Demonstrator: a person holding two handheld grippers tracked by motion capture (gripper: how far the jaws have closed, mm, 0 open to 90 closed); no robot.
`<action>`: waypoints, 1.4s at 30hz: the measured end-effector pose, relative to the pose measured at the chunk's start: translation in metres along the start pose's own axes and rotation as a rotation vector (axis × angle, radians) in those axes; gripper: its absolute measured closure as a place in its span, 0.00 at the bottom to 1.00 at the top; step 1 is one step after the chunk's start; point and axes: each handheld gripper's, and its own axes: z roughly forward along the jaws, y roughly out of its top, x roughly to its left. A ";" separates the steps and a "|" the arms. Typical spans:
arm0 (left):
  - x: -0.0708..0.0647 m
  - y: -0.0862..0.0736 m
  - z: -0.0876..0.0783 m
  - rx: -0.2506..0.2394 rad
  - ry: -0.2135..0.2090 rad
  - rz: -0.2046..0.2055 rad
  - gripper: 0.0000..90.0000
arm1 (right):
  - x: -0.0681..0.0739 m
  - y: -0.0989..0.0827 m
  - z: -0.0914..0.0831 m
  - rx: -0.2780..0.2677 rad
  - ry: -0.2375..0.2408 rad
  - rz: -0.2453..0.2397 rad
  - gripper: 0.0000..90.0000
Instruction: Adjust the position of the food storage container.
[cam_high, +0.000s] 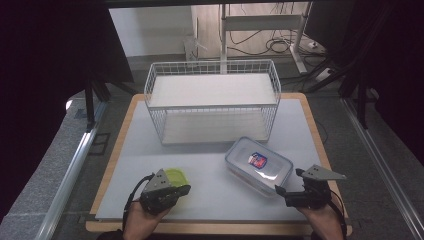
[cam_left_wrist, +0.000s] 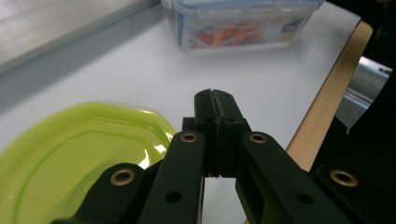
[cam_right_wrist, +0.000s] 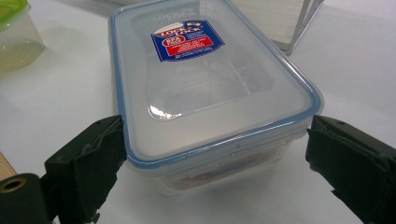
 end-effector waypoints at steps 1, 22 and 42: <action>0.001 -0.001 0.002 0.018 0.005 -0.004 1.00 | 0.000 0.000 0.000 0.001 -0.001 0.000 0.05; 0.023 -0.010 0.003 0.078 0.110 -0.055 1.00 | 0.000 -0.001 0.001 0.006 0.002 0.003 0.06; 0.073 -0.020 -0.010 0.067 0.202 -0.163 1.00 | -0.001 -0.002 0.003 0.017 0.011 0.003 0.07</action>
